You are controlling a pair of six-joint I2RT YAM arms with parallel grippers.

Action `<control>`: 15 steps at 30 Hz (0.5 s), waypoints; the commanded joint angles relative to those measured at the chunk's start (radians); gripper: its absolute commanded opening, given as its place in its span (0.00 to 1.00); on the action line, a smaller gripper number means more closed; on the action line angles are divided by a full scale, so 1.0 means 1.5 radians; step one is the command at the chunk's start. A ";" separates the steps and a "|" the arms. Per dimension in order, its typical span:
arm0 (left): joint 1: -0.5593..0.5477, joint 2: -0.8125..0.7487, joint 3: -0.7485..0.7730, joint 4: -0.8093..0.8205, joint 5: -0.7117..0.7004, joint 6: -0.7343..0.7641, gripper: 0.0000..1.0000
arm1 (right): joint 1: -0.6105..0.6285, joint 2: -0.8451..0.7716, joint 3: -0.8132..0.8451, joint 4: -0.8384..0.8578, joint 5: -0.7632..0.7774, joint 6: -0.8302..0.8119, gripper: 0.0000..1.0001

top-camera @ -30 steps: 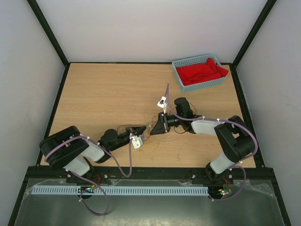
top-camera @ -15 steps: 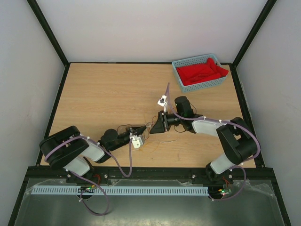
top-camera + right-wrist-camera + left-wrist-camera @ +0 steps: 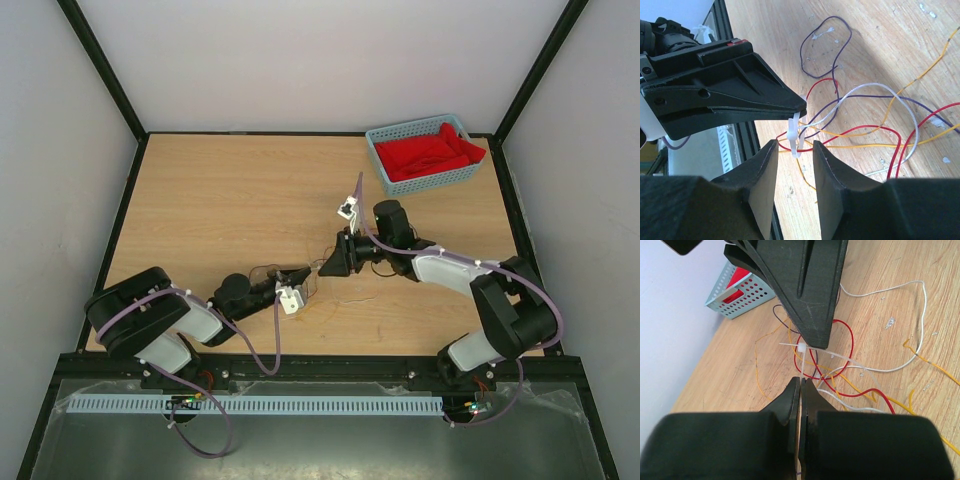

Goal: Zip-tie the wires
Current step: Tie the cable at the center of the board.

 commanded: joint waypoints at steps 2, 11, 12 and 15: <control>0.003 0.000 0.013 0.028 0.002 -0.009 0.00 | -0.004 -0.022 0.017 -0.001 0.015 -0.011 0.44; 0.002 -0.001 0.012 0.028 0.002 -0.012 0.00 | -0.004 -0.032 0.011 0.014 0.015 -0.004 0.45; 0.003 -0.001 0.013 0.028 0.002 -0.013 0.00 | -0.004 -0.037 0.008 0.016 0.018 -0.004 0.45; 0.003 0.001 0.013 0.028 0.003 -0.015 0.00 | -0.004 -0.054 0.007 0.027 0.025 -0.001 0.46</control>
